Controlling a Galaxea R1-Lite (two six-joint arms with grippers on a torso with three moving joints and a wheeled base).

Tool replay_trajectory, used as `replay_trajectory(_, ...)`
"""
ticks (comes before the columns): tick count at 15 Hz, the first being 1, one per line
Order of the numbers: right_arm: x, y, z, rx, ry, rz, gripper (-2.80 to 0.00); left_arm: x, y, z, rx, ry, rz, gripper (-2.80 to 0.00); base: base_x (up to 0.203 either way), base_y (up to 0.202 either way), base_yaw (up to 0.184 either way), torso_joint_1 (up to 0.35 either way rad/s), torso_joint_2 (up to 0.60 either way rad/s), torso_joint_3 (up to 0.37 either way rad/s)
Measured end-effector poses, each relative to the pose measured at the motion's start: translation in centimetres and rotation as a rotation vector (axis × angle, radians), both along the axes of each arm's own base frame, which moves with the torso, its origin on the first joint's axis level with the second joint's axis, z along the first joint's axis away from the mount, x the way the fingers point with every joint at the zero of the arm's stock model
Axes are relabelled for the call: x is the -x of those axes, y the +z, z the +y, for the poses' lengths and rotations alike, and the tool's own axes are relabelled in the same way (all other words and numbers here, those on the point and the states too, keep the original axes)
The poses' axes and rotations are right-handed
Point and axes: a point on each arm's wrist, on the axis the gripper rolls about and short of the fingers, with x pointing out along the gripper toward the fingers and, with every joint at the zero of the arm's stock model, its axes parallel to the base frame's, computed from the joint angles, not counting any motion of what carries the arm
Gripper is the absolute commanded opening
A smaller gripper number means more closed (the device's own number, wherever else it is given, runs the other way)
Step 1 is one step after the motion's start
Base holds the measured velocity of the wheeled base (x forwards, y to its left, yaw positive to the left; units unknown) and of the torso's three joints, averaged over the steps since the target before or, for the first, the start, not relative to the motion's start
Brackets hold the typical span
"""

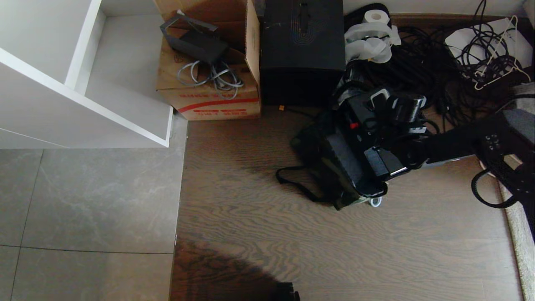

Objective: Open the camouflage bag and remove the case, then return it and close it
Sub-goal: Release the handle

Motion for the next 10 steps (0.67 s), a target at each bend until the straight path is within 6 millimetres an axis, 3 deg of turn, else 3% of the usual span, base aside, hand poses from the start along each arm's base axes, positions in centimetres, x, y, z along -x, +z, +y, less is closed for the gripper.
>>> replay_trajectory(4,2.3,3.1,-1.2,-0.006,-0.015,-0.044,-2.80,0.0,0.0,0.0,0.000,0.000,0.000,-2.80,0.000,0.000,0.000,0.000,0.00,0.000)
replay_trajectory(10,3.8,4.8,-5.4,0.000,-0.090,-0.021,-2.80,0.0,0.0,0.0,0.000,0.000,0.000,-2.80,0.000,0.000,0.000,0.000,0.00,0.000)
